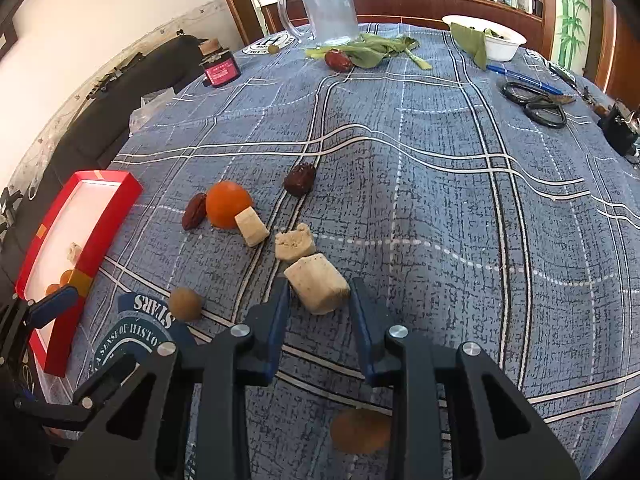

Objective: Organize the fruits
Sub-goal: 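Move both tools back toward the remaining fruits on the tablecloth, then grasp a brown nut with the left tool while the right tool grasps a cream cube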

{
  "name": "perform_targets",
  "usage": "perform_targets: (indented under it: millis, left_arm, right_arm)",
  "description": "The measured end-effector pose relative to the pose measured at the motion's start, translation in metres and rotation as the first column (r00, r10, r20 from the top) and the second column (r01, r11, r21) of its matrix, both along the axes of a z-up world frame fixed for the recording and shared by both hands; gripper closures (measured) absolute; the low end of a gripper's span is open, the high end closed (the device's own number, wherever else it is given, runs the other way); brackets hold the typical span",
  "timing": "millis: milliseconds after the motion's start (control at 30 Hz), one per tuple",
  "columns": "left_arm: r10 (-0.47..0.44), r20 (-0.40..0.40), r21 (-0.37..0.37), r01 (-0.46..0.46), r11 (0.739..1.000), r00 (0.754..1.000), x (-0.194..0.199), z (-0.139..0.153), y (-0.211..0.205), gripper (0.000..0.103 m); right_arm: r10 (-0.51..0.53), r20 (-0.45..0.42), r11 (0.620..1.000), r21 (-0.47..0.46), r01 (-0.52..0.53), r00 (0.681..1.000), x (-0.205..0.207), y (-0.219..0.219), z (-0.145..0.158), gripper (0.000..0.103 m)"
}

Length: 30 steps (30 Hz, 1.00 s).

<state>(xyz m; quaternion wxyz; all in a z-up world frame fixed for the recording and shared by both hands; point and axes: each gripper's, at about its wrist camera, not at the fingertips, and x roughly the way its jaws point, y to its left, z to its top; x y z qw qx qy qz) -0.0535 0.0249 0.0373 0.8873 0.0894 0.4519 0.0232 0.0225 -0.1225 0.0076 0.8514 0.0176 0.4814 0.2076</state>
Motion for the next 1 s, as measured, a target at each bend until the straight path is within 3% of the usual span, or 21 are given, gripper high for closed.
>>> perform_targets:
  millis: [333, 567, 833, 1000]
  left_arm:
    - [-0.038, -0.026, -0.038, 0.037, 0.999, 0.999, 0.026, -0.015, -0.018, 0.022]
    - [-0.059, -0.032, -0.078, 0.057, 0.995, 0.998, 0.035, -0.018, -0.022, 0.054]
    - [-0.095, -0.029, -0.127, 0.091, 0.988, 0.995, 0.032, -0.018, -0.025, 0.081]
    - [-0.094, -0.030, -0.132, 0.089, 0.987, 0.995, 0.029, -0.018, -0.025, 0.081]
  right_arm:
    - [-0.109, 0.011, 0.988, 0.114, 0.107, 0.994, 0.006, -0.027, 0.015, 0.071]
    - [-0.209, 0.001, 0.963, 0.175, 0.205, 0.978, 0.011, -0.047, 0.021, 0.071]
    - [-0.204, 0.000, 0.964, 0.175, 0.201, 0.979, 0.011, -0.046, 0.020, 0.071]
    - [-0.207, 0.022, 0.966, 0.164, 0.201, 0.978, 0.009, -0.044, 0.022, 0.071]
